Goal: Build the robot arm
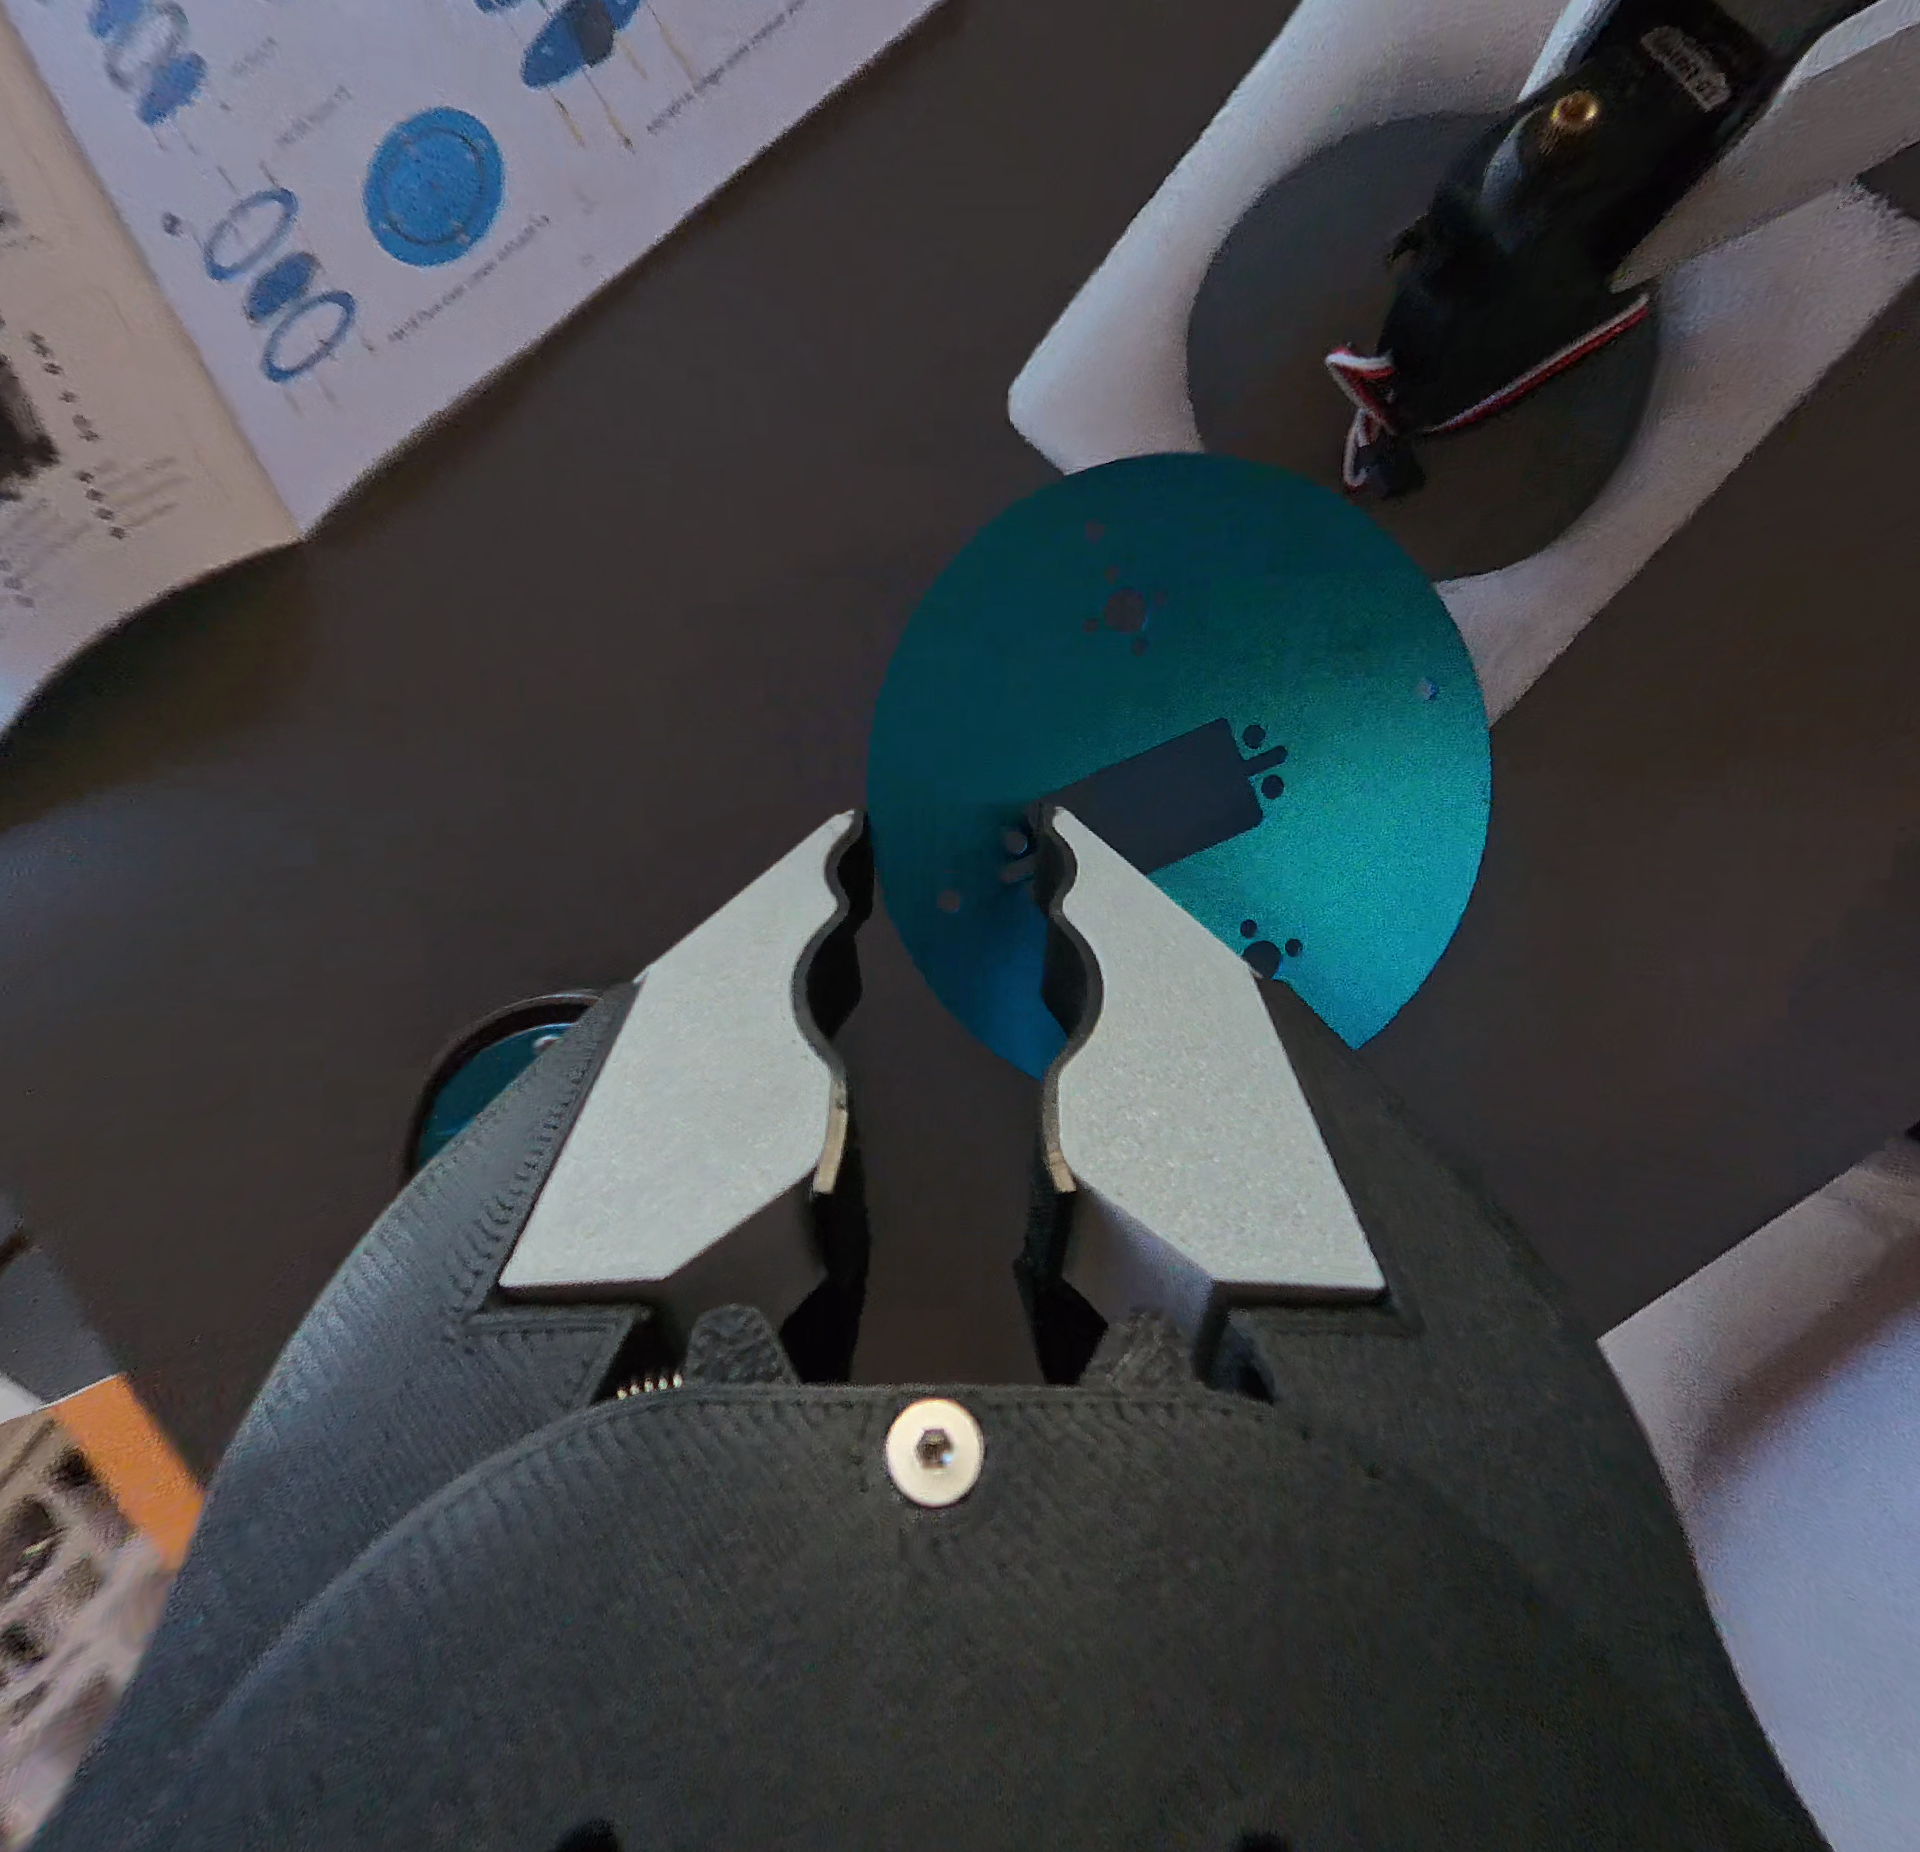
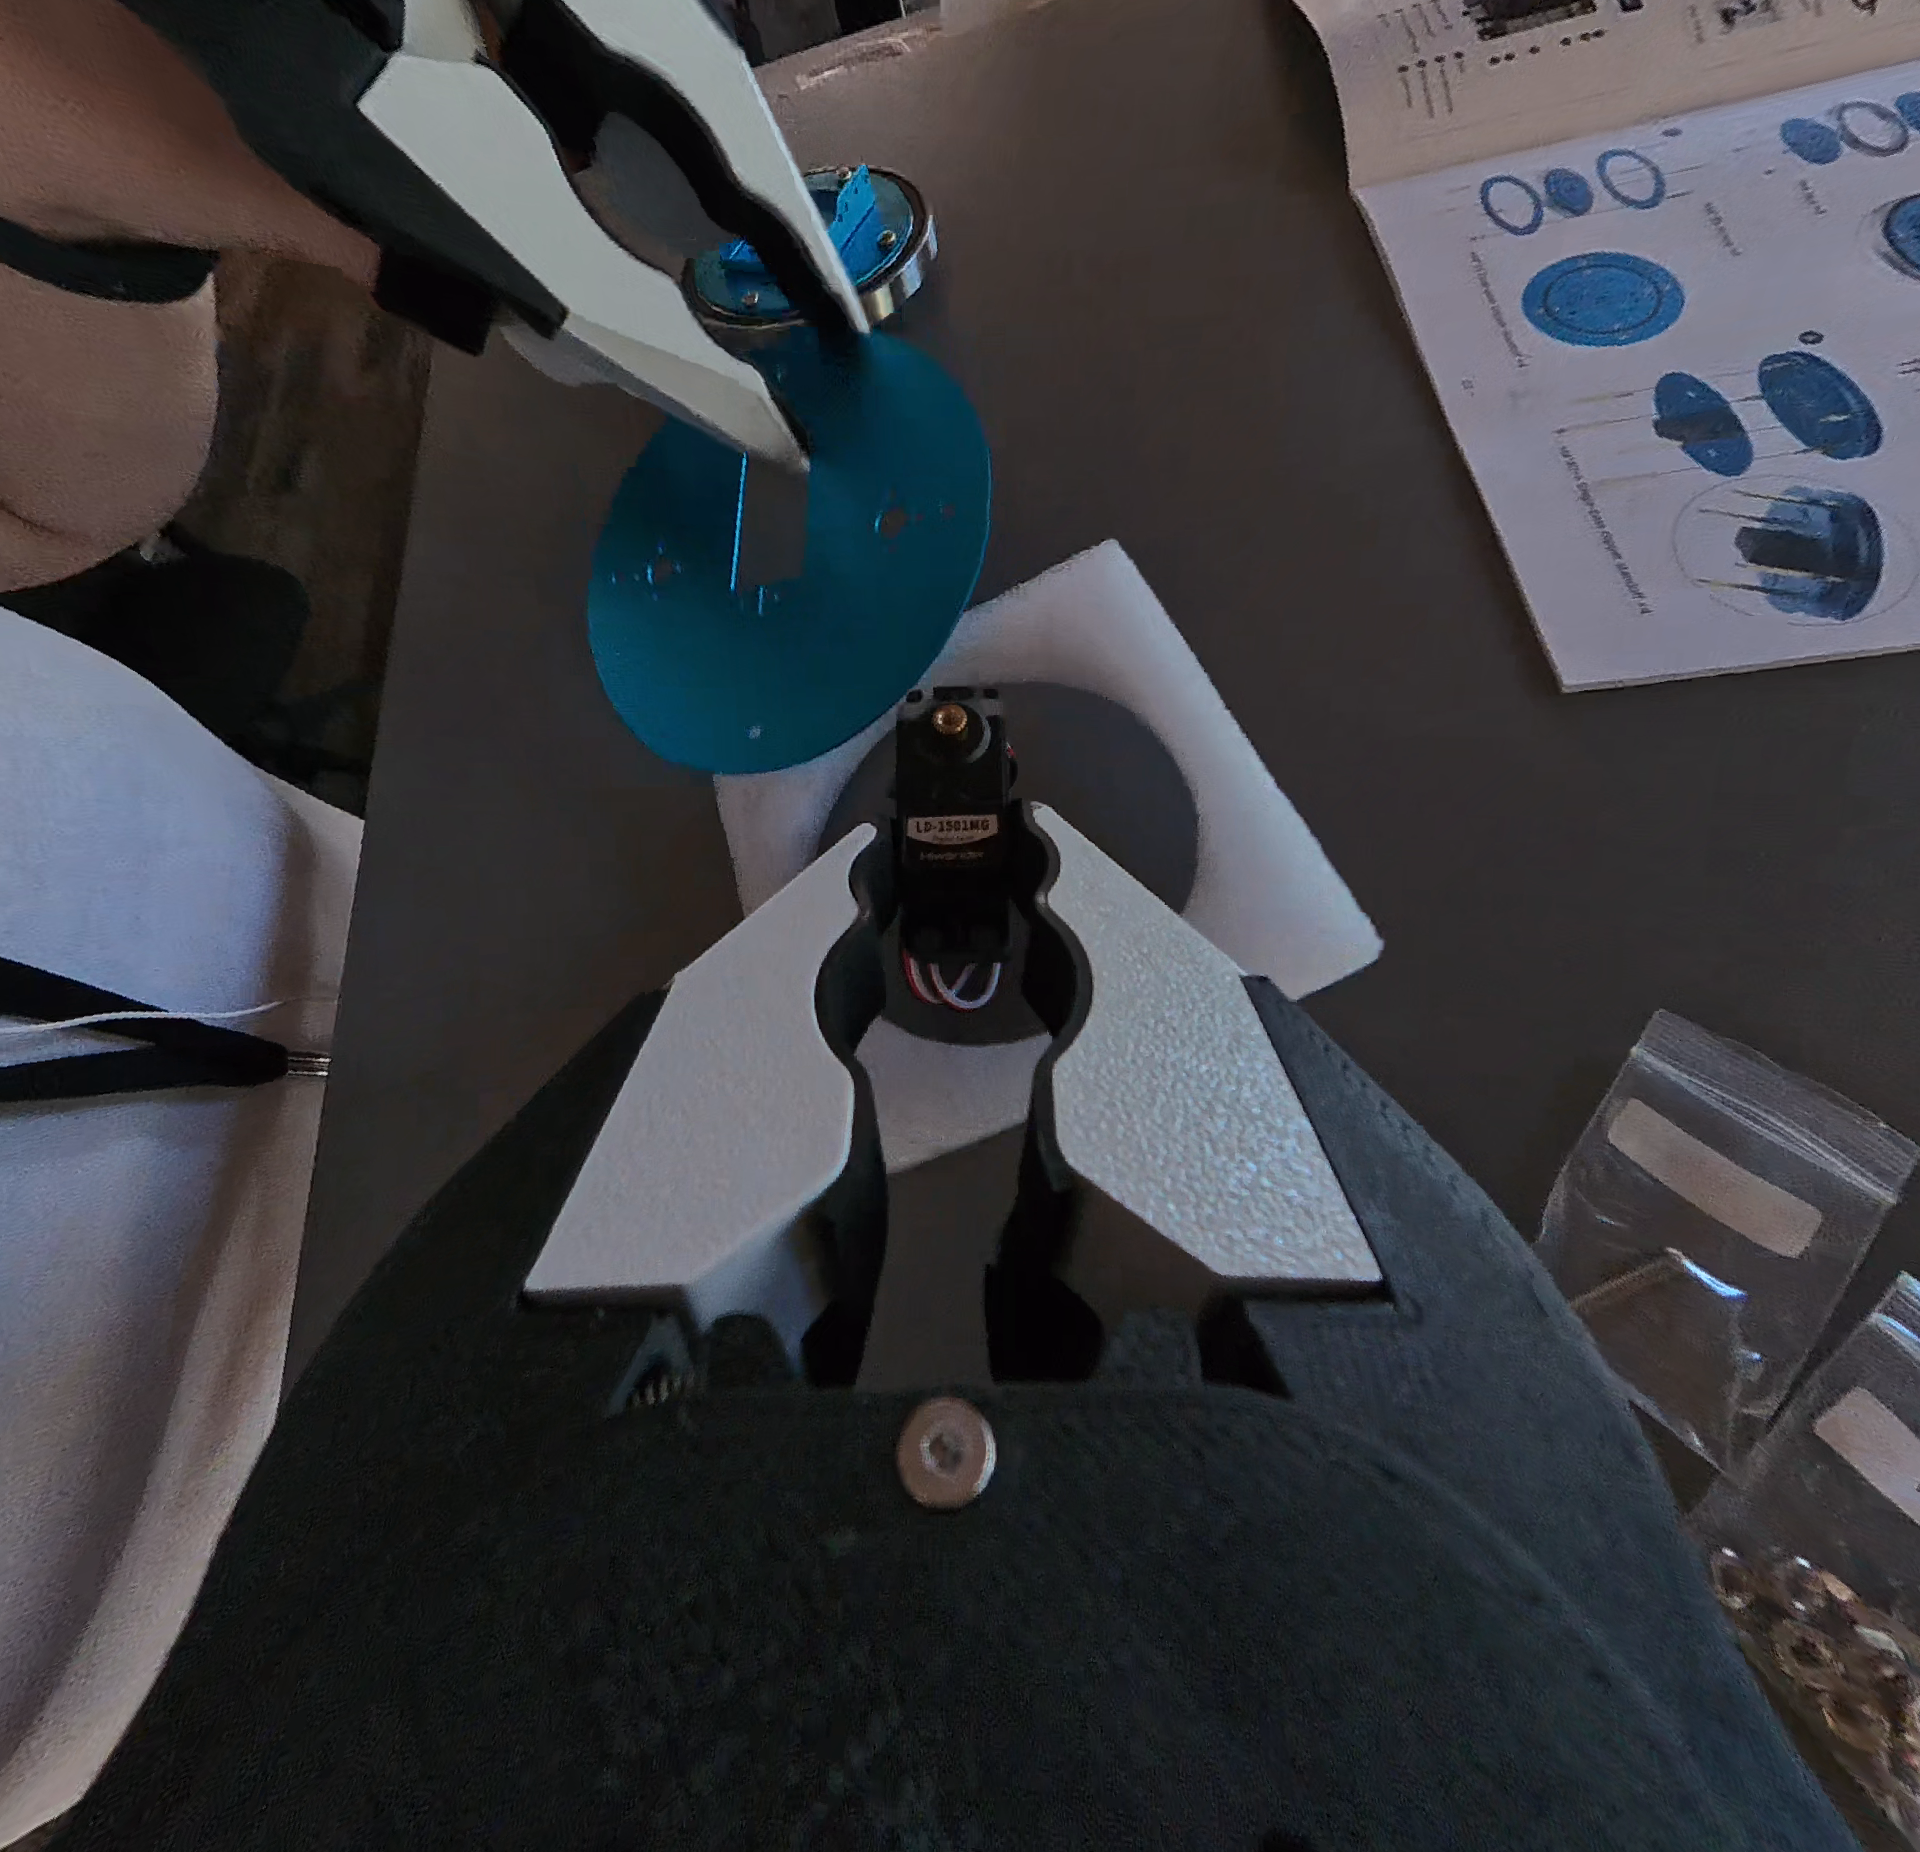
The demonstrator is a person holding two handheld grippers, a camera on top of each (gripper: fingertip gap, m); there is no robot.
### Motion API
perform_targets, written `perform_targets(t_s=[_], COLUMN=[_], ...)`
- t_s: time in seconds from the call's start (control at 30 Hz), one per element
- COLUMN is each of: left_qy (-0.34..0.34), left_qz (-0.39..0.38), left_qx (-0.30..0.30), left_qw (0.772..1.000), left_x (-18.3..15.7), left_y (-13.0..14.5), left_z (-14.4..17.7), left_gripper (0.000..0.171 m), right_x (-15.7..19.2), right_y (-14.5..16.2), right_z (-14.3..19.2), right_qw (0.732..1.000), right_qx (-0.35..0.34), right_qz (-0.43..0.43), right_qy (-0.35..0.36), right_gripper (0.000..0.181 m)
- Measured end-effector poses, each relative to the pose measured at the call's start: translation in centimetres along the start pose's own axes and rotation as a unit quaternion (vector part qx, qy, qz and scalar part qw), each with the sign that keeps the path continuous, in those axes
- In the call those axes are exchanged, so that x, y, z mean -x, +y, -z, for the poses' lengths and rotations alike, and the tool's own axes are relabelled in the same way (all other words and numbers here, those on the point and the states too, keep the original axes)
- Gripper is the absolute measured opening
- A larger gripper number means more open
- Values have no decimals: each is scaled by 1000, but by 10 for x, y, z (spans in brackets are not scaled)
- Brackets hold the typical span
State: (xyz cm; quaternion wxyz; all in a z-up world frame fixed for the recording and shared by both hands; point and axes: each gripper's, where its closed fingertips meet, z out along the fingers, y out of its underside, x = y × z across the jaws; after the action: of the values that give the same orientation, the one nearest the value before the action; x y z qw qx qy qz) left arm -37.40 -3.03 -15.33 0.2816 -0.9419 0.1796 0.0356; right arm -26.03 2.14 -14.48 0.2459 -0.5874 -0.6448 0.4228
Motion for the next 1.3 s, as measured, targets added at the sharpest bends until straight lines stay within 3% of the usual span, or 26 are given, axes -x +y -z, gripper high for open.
perform_targets(t_s=[0.13,0.3,0.43,0.53,0.67,0.8,1.13,1.3], left_qy=[66,107,154,183,201,203,169,156], left_qz=[42,59,85,99,93,75,-33,-37], left_qx=[-6,-7,0,-5,4,11,53,56], left_qw=[997,993,984,978,975,976,984,985], left_x=[-14,-17,-19,-21,-23,-25,-25,-25], left_y=[5,7,11,9,8,5,5,7], left_z=[-10,-16,-23,-22,-22,-24,-28,-27], left_gripper=[31,31,31,31,29,29,31,31], right_x=[-7,-8,1,3,7,4,3,9], right_y=[-23,-61,-40,-11,9,10,8,-5], right_z=[10,23,0,-13,-16,-17,-18,-11], right_qw=[998,975,959,966,985,994,997,997], right_qx=[-35,-86,-40,12,37,38,18,-22], right_qz=[45,180,266,246,155,94,76,74], right_qy=[37,94,87,81,66,47,19,15], right_gripper=[20,20,20,21,21,21,21,42])
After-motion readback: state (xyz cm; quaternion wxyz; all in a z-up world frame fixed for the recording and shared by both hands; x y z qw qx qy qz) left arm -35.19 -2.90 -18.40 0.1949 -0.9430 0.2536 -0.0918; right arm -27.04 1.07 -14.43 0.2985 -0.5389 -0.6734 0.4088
